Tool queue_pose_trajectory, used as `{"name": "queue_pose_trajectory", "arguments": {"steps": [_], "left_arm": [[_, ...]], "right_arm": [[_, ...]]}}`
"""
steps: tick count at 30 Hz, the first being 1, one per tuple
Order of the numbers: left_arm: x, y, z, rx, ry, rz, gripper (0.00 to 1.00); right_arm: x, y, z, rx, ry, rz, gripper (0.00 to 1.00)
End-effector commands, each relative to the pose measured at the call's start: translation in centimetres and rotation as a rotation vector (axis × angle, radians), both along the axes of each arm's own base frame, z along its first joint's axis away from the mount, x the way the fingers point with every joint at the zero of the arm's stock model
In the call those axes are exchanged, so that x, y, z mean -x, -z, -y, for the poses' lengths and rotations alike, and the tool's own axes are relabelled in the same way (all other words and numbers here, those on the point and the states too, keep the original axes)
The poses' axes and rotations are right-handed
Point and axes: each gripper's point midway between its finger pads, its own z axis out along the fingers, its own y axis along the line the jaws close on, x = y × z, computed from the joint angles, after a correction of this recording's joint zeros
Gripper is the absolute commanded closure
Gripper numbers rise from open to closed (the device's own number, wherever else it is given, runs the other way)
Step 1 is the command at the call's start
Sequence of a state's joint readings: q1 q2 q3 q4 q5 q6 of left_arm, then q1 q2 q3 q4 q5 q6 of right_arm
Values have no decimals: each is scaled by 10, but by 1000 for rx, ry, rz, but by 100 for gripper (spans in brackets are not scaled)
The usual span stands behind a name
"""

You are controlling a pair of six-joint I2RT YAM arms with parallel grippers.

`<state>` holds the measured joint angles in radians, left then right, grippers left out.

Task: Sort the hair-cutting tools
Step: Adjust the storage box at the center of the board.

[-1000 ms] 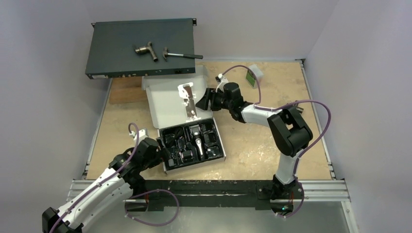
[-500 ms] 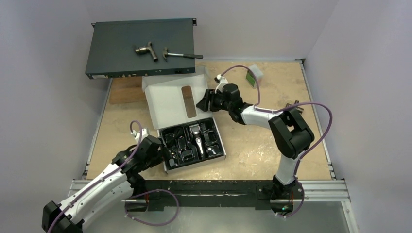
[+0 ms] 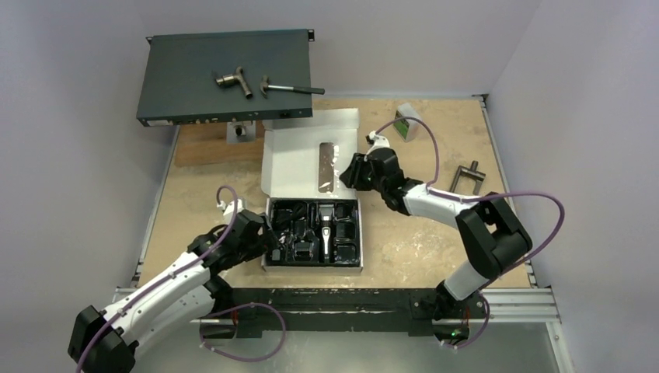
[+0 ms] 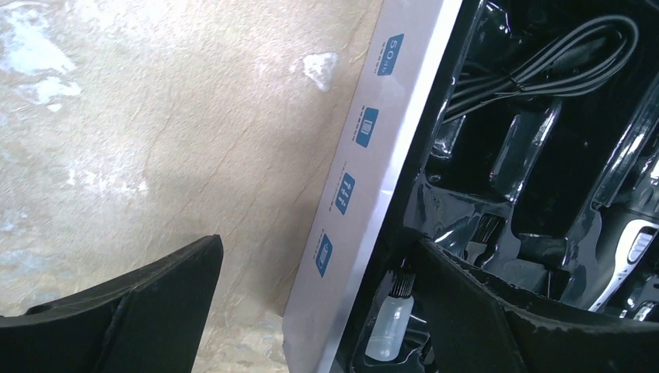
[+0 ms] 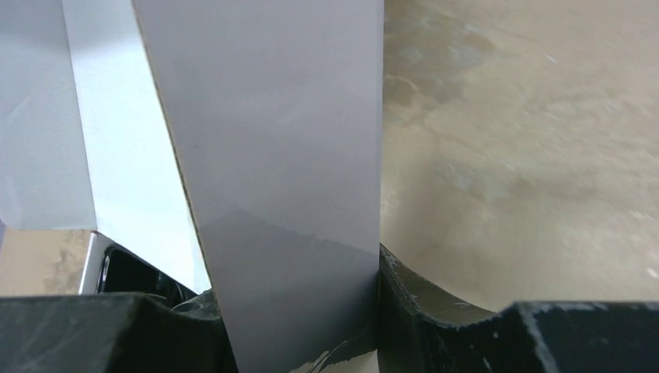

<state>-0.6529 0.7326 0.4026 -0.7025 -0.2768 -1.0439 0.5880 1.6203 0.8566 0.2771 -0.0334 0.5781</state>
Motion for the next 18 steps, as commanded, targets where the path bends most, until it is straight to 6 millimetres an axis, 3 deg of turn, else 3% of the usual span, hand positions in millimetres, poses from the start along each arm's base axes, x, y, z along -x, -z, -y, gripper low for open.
{"name": "queue_pose_trajectory", "arguments": {"steps": [1, 6, 14, 18], "left_arm": [[-14, -6, 18, 45, 68, 44, 6], [-19, -7, 24, 53, 93, 66, 7], [-18, 1, 26, 63, 96, 57, 6], [-18, -1, 27, 66, 107, 60, 5]], "right_arm": [[31, 18, 27, 94, 70, -81, 85], [51, 15, 54, 103, 133, -67, 88], [63, -15, 59, 66, 58, 103, 86], [71, -20, 73, 57, 98, 132, 85]]}}
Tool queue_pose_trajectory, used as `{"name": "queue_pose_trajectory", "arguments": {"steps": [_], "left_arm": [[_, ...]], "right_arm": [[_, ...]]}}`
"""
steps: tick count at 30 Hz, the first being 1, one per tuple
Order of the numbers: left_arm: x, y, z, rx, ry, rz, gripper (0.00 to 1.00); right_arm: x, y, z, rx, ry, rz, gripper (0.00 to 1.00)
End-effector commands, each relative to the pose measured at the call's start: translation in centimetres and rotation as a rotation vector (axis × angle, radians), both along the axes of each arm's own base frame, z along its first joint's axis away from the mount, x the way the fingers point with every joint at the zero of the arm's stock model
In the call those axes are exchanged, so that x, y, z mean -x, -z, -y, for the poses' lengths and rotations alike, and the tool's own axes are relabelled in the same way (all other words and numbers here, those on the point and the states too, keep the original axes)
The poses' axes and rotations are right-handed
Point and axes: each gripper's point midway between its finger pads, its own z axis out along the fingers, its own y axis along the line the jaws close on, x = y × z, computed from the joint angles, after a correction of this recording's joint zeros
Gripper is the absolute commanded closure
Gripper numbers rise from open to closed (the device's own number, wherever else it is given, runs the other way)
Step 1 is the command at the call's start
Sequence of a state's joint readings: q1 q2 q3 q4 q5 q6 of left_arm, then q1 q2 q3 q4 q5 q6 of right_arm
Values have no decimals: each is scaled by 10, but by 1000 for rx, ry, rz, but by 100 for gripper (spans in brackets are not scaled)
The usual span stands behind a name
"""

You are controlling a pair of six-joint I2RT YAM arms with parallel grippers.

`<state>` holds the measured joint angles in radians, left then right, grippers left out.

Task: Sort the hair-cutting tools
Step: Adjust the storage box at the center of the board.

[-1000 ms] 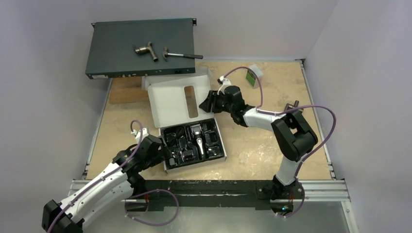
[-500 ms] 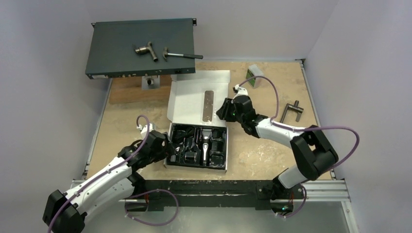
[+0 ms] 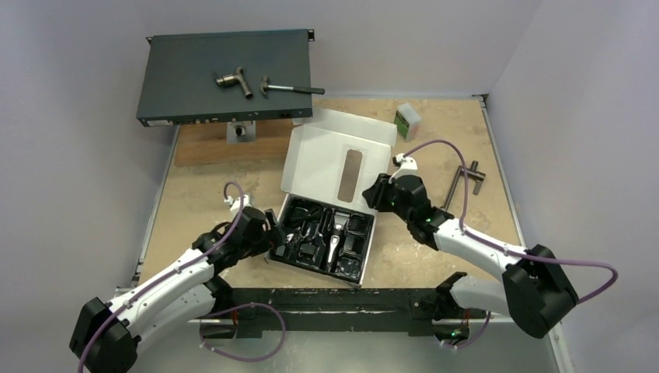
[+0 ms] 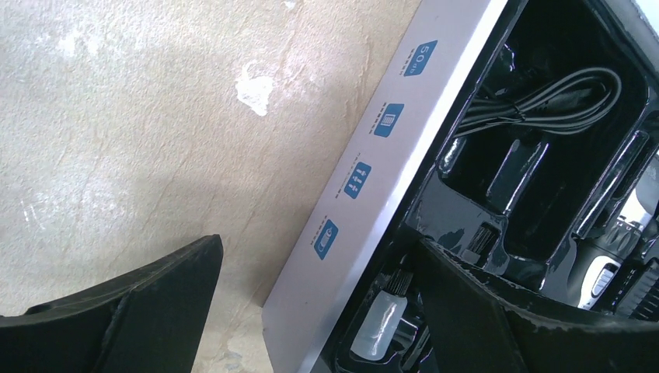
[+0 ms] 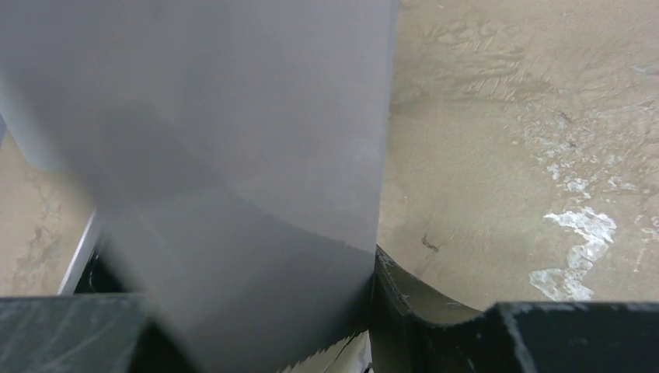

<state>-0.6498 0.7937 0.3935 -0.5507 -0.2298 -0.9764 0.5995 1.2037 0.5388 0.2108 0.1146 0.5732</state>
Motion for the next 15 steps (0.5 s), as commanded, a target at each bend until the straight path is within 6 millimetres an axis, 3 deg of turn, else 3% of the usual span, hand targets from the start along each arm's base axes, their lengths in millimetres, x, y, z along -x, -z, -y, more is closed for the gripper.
{"name": "queue_pose_trajectory", "arguments": {"steps": [1, 6, 11, 15], "left_arm": [[-2, 2, 9, 25, 39, 8, 6], [-4, 4, 25, 49, 110, -22, 6], [-4, 10, 50, 91, 203, -90, 6], [-6, 6, 57, 99, 209, -81, 6]], "right_arm": [[10, -9, 10, 22, 4, 55, 86], [24, -6, 36, 29, 109, 20, 93], [37, -10, 45, -19, 133, 33, 95], [47, -13, 50, -39, 124, 48, 96]]}}
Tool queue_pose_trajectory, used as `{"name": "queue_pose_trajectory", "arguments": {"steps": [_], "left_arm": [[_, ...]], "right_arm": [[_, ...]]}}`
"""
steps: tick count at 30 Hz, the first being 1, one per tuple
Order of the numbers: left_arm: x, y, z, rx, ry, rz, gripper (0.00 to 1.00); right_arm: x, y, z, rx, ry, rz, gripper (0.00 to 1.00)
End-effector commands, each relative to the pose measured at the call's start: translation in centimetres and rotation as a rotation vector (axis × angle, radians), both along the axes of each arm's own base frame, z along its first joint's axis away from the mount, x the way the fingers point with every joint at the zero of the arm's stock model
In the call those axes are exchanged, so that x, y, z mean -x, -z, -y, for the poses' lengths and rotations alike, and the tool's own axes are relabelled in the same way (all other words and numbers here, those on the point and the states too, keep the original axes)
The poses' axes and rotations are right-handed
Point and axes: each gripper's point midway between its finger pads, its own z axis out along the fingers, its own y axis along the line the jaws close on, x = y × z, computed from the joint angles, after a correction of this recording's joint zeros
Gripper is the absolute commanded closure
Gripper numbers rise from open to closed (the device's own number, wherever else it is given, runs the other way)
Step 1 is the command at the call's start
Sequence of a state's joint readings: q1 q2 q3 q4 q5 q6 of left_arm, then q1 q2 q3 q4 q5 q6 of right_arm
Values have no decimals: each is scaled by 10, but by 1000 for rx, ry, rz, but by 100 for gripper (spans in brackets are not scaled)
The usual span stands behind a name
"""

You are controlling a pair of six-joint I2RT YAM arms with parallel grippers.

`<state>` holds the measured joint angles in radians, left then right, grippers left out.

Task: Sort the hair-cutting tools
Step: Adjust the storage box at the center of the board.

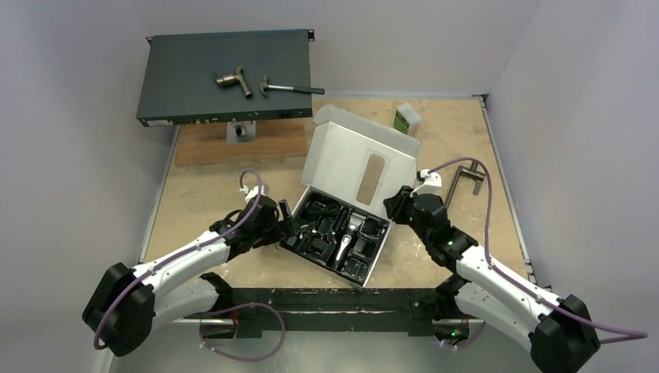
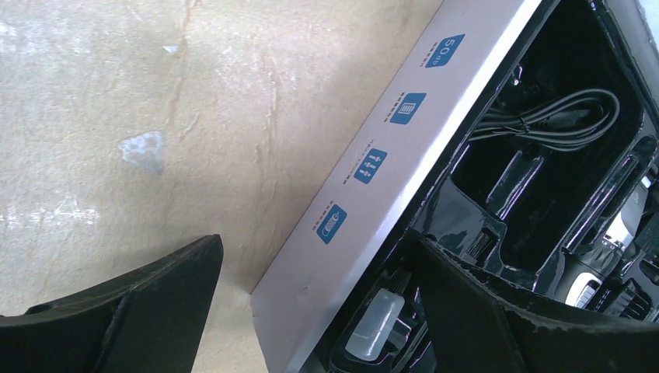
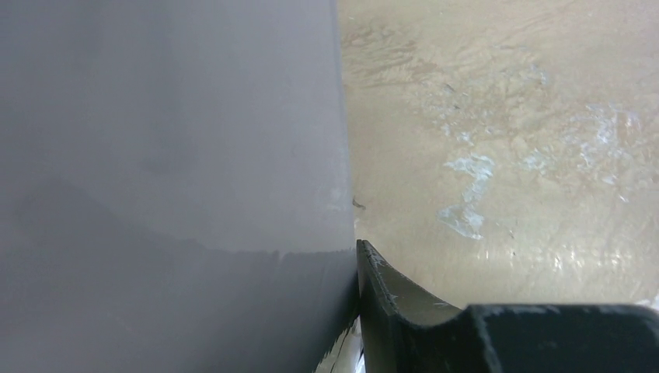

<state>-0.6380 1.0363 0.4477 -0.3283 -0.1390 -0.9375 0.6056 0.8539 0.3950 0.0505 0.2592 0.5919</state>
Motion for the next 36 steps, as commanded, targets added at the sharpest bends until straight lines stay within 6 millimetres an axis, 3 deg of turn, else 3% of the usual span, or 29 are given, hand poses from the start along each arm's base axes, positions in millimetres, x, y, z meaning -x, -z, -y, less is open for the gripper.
{"name": "queue_pose_trajectory", "arguments": {"steps": [1, 9, 18, 23, 30, 36], "left_arm": [[21, 1, 20, 42, 135, -62, 6], [21, -2, 16, 31, 118, -51, 6], [28, 12, 4, 36, 25, -79, 5], [32, 12, -14, 25, -67, -54, 3], [35, -2, -38, 16, -157, 20, 2], [41, -1, -51, 44, -230, 43, 1]], "right_arm": [[15, -2, 0, -60, -10, -6, 96], [39, -22, -1, -168, -103, 136, 100], [64, -56, -27, -235, -355, 347, 100], [59, -48, -39, -218, -398, 308, 100], [45, -55, -59, -225, -450, 333, 100], [38, -64, -79, -238, -527, 380, 100]]}}
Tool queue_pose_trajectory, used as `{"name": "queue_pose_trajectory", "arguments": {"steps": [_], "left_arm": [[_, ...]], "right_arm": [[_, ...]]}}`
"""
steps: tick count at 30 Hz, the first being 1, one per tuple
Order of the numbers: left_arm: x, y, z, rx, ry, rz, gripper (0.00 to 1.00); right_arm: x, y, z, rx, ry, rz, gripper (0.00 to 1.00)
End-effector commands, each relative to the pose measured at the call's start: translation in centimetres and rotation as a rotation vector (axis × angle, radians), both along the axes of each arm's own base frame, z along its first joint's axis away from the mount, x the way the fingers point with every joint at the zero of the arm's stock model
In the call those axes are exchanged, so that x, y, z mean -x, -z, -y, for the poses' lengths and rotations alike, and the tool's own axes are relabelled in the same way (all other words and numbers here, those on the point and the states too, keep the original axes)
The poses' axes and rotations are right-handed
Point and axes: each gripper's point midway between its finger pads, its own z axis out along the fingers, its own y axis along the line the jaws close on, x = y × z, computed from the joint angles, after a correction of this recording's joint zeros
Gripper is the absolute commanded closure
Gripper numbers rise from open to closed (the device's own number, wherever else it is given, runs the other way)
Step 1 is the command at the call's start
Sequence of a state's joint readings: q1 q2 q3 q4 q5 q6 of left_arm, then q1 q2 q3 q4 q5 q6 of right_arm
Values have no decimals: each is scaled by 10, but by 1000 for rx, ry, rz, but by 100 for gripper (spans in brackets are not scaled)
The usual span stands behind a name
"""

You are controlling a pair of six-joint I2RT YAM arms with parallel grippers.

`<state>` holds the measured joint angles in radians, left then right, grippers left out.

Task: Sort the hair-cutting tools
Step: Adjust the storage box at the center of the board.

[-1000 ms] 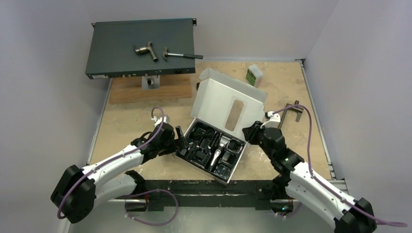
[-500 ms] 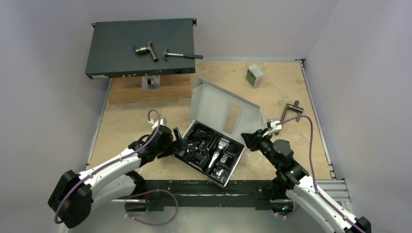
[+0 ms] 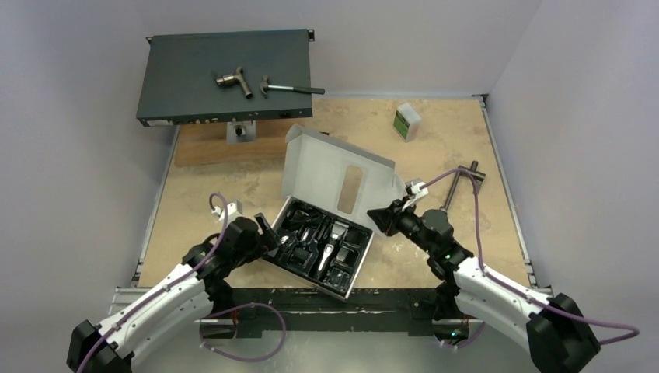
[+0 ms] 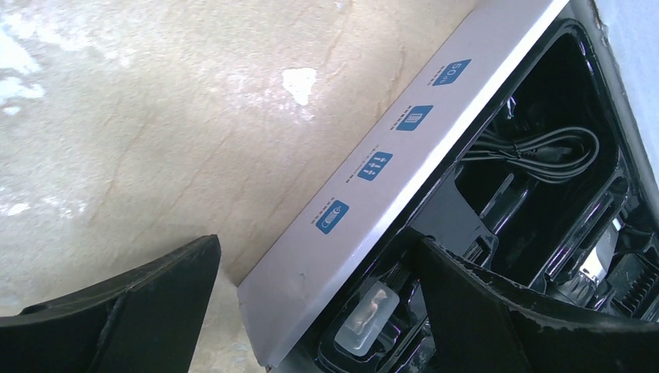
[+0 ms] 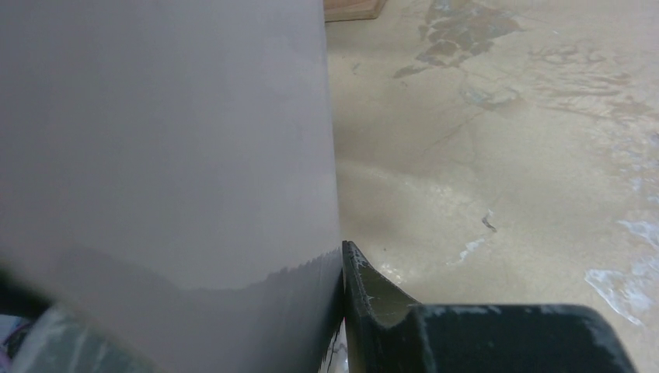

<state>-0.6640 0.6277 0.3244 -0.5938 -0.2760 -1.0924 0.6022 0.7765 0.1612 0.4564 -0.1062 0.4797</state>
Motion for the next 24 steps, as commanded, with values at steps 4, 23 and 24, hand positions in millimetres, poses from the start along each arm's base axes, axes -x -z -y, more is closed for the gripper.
{"name": "queue_pose_trajectory", "arguments": {"steps": [4, 23, 24], "left_arm": [[8, 3, -16, 32, -114, 14, 0], [31, 2, -80, -2, -504, -4, 0], [32, 1, -82, 5, -520, 3, 0]], "right_arm": [[-6, -69, -48, -131, -191, 195, 100], [-60, -53, -165, -100, -383, 153, 100], [-62, -51, -171, -99, -392, 147, 100]]}}
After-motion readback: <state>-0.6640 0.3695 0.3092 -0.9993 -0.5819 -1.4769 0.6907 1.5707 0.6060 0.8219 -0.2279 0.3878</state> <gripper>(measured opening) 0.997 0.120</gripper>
